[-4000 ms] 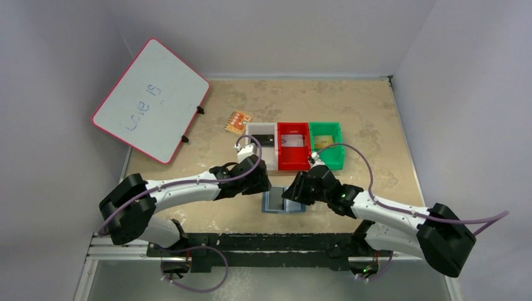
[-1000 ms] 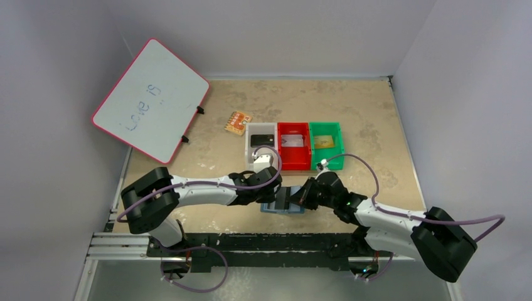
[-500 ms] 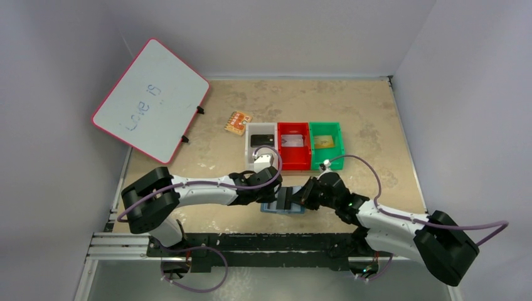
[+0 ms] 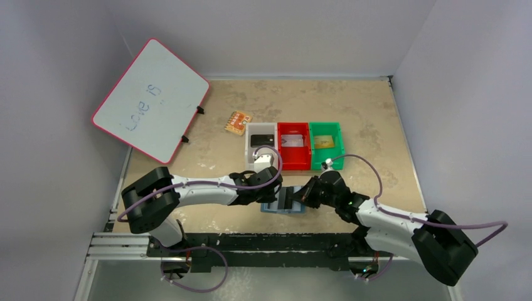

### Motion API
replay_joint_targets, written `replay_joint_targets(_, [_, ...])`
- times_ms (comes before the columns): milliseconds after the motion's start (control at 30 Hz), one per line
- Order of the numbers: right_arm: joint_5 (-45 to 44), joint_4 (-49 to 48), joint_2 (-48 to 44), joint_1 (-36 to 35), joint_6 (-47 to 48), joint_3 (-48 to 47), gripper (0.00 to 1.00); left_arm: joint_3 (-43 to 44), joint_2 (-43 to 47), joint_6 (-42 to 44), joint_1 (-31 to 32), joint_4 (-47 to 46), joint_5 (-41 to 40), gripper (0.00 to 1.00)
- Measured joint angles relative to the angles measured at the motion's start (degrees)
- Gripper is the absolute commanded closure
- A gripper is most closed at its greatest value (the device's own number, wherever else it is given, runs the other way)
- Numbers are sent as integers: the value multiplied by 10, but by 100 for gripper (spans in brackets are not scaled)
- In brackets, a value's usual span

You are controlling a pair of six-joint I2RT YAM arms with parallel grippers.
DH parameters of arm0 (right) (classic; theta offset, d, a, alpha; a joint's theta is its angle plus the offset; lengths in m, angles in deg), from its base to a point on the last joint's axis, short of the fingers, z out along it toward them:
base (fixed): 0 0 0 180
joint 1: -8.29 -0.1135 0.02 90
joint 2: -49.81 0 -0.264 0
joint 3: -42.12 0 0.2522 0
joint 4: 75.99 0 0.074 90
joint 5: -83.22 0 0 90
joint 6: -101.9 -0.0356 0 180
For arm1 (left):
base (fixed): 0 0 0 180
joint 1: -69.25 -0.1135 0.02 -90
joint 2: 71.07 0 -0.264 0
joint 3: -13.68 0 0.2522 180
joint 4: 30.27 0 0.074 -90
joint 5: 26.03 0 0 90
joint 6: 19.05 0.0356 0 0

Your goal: Take the credit cards out of the card holder

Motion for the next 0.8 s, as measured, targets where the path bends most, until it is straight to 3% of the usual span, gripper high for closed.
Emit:
replay_joint_targets(267, [-31, 102, -88, 0, 42, -23, 100, 0, 4, 0, 1, 4, -16, 88])
replay_joint_targets(433, [-43, 162, -122, 0, 82, -50, 100, 5, 6, 3, 1, 14, -18, 70])
replay_joint_targets(667, [-42, 180, -184, 0, 146, -80, 100, 10, 37, 16, 0, 64, -38, 63])
replay_joint_targets(800, [-43, 181, -213, 0, 177, -86, 100, 26, 52, 20, 0, 92, -55, 52])
